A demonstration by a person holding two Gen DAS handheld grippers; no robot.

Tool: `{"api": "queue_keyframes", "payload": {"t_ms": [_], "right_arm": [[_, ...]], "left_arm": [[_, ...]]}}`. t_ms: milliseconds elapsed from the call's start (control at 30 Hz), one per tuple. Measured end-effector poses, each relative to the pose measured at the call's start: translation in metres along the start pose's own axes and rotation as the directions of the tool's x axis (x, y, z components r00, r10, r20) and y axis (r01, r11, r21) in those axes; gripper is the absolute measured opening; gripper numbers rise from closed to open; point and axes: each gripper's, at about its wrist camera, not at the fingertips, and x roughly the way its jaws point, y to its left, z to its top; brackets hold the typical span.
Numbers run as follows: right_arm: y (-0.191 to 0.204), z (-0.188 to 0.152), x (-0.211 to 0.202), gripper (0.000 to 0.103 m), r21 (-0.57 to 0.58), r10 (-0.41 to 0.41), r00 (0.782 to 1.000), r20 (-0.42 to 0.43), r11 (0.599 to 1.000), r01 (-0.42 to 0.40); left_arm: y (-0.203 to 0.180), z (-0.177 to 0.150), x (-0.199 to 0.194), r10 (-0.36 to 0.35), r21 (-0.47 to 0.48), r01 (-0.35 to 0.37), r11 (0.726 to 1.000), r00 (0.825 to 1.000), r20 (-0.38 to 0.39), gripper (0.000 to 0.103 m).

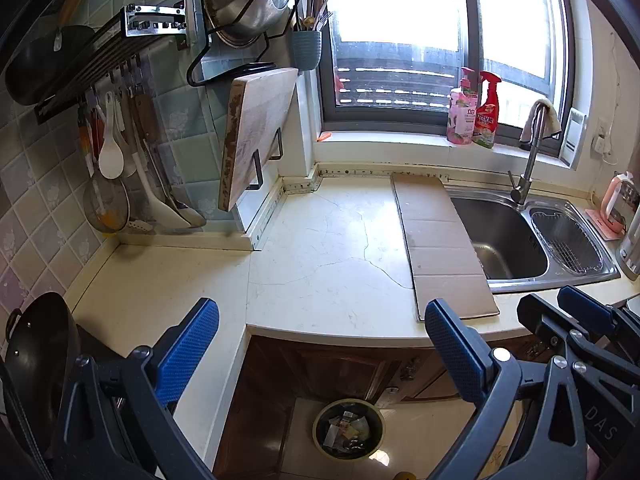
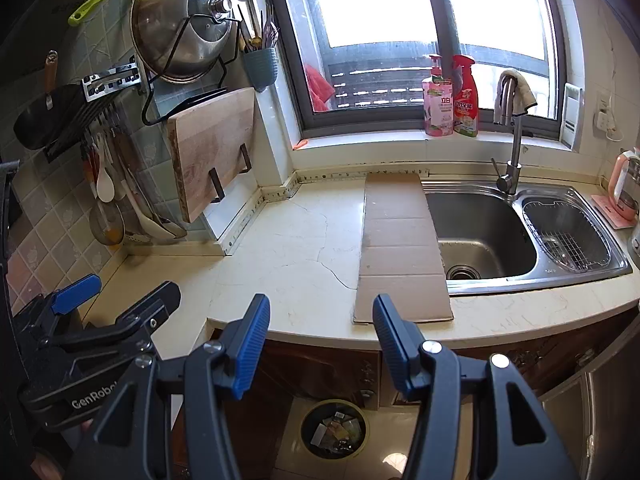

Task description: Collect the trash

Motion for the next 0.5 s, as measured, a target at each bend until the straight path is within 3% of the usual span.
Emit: {"api": "queue_keyframes", "payload": {"t_ms": [500], "right_arm": [[-0.0012, -0.0051, -0.0065, 0.054, 0.009, -0.014, 1.0, 0.001, 1.0, 0.014]], "left_arm": [[-0.0004, -0.0038, -0.0044, -0.008, 0.018, 0.008, 1.0, 1.0, 0.011, 0.1]]}}
